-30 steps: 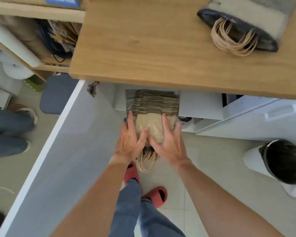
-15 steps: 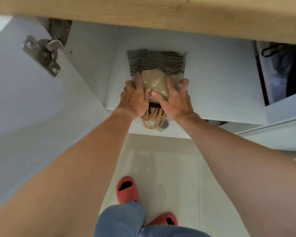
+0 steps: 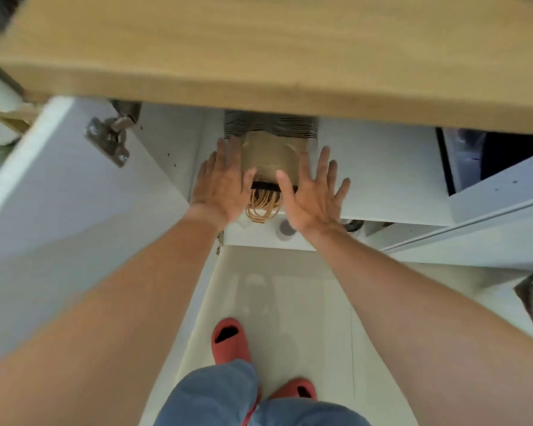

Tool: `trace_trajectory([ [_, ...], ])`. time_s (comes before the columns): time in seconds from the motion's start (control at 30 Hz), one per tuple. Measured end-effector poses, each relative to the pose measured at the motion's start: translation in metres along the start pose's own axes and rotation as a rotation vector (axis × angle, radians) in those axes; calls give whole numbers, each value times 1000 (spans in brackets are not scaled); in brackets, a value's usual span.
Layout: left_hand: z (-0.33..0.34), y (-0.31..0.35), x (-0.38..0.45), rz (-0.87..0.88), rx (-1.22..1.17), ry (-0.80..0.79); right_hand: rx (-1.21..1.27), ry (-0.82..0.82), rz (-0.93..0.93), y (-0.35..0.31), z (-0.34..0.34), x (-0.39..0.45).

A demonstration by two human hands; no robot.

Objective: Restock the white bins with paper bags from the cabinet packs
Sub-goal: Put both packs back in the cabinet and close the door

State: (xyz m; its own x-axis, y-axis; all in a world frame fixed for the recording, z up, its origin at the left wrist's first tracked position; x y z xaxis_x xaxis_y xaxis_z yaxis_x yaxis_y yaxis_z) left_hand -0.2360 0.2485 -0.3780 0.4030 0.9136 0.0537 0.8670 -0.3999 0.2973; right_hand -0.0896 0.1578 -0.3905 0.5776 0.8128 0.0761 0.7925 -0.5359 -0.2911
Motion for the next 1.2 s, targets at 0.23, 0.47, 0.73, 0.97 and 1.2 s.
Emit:
trace_trajectory([
  [0.23,-118,62,-110,-31,54,-180,12,-16,-15,15,-166,-105],
  [0.47,-241,152,-130,117,-135,109,-45,254,101,57,-326,-108],
  [0.73,-284,237,-67,320,-162,239,-167,231,104,74,-394,-32],
  [0.97,-275,290,43,322,-149,242,-147,267,155,83,-400,66],
  [1.2,-241,314,146,210,-154,181,-89,229,251,111,-363,148],
])
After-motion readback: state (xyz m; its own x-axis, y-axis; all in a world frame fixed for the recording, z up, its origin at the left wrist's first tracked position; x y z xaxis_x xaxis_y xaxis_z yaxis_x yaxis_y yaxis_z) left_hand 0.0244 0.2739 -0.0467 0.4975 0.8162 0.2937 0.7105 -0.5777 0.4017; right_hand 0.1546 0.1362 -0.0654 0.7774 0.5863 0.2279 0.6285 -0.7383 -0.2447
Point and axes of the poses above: each hand's wrist, its own x-axis towards the middle knuckle, its own z-axis out of the palm, y = z × x, the point moved 4 cm from there along x, towards the middle knuckle, and after that the axes turned 13 degrees about y, right-handed, at the moved point
